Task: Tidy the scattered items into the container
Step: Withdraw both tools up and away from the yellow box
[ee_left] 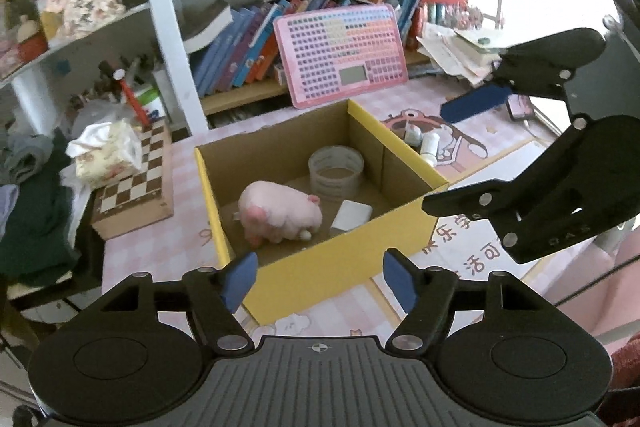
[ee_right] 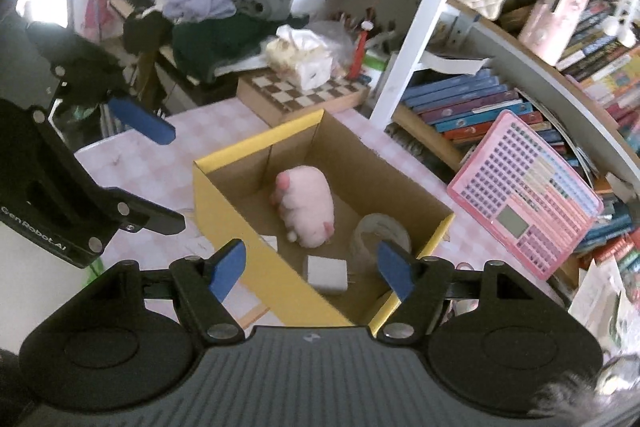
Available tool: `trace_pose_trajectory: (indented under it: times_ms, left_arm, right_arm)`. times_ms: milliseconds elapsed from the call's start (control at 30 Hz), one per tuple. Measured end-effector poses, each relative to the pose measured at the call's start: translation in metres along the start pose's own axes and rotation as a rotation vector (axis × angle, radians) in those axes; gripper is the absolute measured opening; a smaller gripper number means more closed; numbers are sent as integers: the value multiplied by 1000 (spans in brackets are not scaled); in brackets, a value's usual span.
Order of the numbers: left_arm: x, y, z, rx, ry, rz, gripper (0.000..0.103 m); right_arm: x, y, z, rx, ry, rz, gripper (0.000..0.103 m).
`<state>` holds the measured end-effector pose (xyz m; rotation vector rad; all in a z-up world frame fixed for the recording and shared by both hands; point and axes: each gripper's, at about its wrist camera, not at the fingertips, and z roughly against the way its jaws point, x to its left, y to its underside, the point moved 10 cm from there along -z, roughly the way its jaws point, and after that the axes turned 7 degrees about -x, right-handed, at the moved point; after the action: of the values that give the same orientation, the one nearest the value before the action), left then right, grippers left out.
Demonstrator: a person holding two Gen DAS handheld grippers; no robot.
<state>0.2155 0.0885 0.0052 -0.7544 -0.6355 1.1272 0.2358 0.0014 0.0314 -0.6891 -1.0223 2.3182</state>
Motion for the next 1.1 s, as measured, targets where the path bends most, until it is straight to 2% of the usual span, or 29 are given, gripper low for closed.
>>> trace_pose_trajectory:
  times_ms: [167, 300, 400, 667, 800, 1100]
  left_arm:
    - [-2, 12, 10, -36, -15, 69, 78]
    - [0, 28, 10, -19, -45, 83, 78]
    - [1, 36, 12, -21, -60, 101, 78]
    - [-5, 52, 24, -48, -86, 172, 80]
    - [-9, 64, 30, -47, -99, 198, 86]
    - [-27, 109, 24, 32, -96, 282, 86]
  right_arm:
    - [1, 7, 12, -50, 69, -90, 75]
    - [-4, 14, 23, -108, 154, -162, 77]
    - [-5, 25, 29, -119, 203, -216, 77]
    - [9, 60, 35, -78, 221, -311, 79]
    - [22, 75, 35, -57, 215, -346, 81]
    - [53, 112, 28, 17, 203, -406, 82]
